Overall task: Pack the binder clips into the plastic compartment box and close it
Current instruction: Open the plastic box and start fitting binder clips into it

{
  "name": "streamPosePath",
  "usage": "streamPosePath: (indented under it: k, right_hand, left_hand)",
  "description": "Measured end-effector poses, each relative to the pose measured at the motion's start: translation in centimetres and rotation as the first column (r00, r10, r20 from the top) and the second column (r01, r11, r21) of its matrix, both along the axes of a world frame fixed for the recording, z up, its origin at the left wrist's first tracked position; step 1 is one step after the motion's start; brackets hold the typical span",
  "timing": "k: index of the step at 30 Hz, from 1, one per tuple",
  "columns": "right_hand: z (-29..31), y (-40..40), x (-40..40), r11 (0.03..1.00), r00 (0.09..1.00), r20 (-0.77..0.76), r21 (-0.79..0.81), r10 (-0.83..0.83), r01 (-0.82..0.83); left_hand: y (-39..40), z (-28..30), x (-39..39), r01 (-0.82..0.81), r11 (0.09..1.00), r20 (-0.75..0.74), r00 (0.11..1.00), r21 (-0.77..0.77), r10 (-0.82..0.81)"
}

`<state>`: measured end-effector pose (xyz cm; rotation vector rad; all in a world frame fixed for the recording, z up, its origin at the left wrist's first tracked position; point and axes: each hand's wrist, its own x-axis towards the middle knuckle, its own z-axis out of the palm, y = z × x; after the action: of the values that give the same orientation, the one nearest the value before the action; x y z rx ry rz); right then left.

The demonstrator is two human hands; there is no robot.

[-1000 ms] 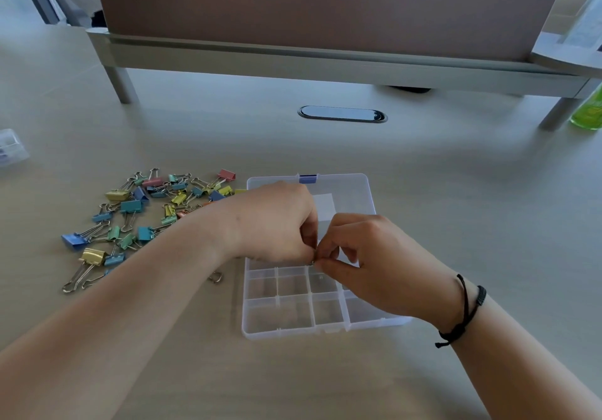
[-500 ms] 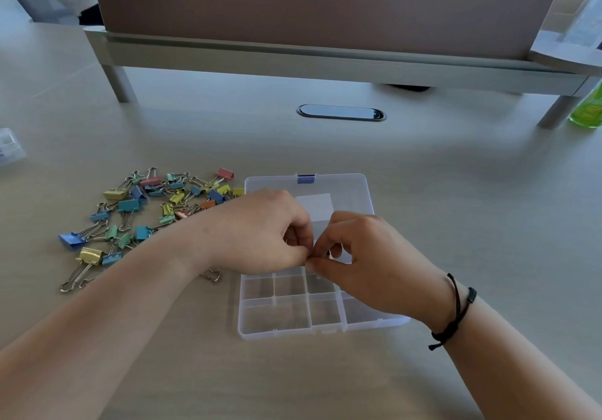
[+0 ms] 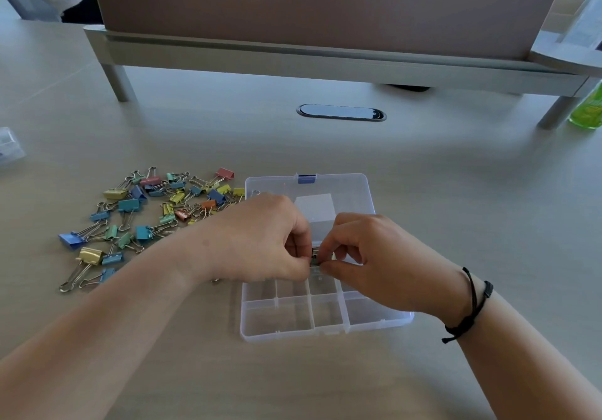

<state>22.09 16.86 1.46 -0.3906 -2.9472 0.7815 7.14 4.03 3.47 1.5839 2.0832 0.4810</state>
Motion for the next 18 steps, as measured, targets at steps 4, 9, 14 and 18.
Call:
streamPosePath:
  k: [4, 9, 14, 18]
  right_hand:
    - [0.14, 0.04, 0.01, 1.0, 1.0, 0.008, -0.004, 0.016, -0.016]
    - [0.36, 0.41, 0.14, 1.0, 1.0, -0.004, -0.021, 0.006, -0.006]
    - [0.46, 0.68, 0.26, 1.0, 1.0, -0.014, -0.018, 0.01, -0.011]
    - [0.41, 0.73, 0.23, 1.0, 1.0, -0.014, -0.015, 0.019, -0.019]
  left_hand:
    - [-0.15, -0.16, -0.08, 0.007, 1.0, 0.021, 1.0, 0.022, -0.008]
    - [-0.07, -0.29, -0.3, -0.002, 0.999, 0.067, 0.998, 0.052, -0.001]
    - [-0.15, -0.46, -0.47, 0.015, 0.998, 0.066, 0.998, 0.065, -0.019]
    - [-0.23, -0.56, -0.62, 0.037, 0.996, 0.052, 0.998, 0.084, -0.041]
